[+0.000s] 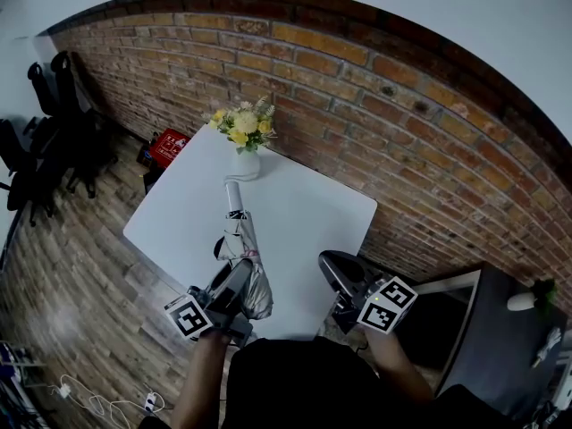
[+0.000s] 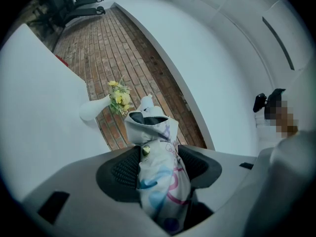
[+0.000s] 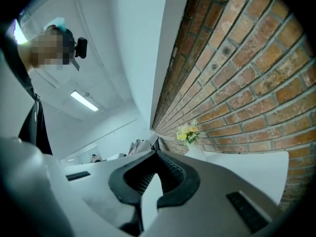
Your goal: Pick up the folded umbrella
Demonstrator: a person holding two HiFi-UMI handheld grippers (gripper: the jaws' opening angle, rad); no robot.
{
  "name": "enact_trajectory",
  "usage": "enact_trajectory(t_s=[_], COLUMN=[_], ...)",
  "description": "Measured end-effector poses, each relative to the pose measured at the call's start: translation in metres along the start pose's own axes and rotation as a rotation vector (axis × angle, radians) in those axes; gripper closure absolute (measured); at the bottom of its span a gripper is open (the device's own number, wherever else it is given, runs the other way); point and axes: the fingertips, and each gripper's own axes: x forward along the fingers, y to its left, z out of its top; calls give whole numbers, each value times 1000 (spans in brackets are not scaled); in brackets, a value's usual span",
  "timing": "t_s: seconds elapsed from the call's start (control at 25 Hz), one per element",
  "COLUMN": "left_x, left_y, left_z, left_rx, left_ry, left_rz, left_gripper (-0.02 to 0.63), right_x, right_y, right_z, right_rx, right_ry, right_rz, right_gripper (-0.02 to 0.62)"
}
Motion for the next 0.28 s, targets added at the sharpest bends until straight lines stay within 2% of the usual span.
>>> enact_trajectory(t_s=[0.28], left_x=[-6], left_y=[4], left_z=[-1], left_rx=[-9], left_ry=[-5], left_rz=[2], left_gripper=[357], right_x=[-2], right_y=[1], right_z=[-10], right_rx=[28], right_ry=[5], right_rz=[6], right_gripper=[574])
